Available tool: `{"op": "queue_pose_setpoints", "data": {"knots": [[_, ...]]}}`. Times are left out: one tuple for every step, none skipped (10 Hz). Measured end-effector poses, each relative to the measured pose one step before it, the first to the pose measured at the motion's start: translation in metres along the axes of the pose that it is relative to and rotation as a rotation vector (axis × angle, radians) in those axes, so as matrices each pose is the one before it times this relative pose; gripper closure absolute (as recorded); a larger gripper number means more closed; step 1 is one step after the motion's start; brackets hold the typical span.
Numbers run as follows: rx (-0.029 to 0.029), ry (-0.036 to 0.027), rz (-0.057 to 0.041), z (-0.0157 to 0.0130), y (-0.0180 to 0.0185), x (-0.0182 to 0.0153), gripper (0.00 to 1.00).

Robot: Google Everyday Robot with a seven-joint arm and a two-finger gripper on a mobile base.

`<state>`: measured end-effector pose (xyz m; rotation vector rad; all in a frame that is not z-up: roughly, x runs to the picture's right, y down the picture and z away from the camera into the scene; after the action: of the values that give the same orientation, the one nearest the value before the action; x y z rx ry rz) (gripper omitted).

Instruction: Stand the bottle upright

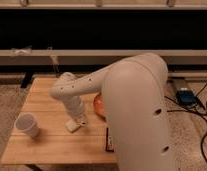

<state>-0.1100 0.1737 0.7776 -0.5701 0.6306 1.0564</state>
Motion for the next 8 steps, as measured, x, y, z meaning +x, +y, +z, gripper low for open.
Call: {"op": "queue_pose_setpoints", "data": {"knots": [[0.02264,0.02337,0.05316,0.00108,-0.00125,0.00374,1.0],[0.01832,0.02322,0.05256,0.00084,-0.00318,0.00307,1.0],[0.00972,0.02806,0.05654,0.00061,-0.0004,0.00325,1.0],[0.00242,0.0199,0.03122,-0.00007,0.00358,0.00233,1.0],[0.00232,0.045,0.0603,0.00124,0.00941,0.00388,1.0],[-0.00873,0.04456,0.07223,0.00114,0.01061,0.00353,1.0],[-0.01453,0.02368,0.05284,0.00025,0.00495,0.00107,0.98],[-0.01739,0.01407,0.04196,-0.00023,0.00454,0.0005,0.93]]}}
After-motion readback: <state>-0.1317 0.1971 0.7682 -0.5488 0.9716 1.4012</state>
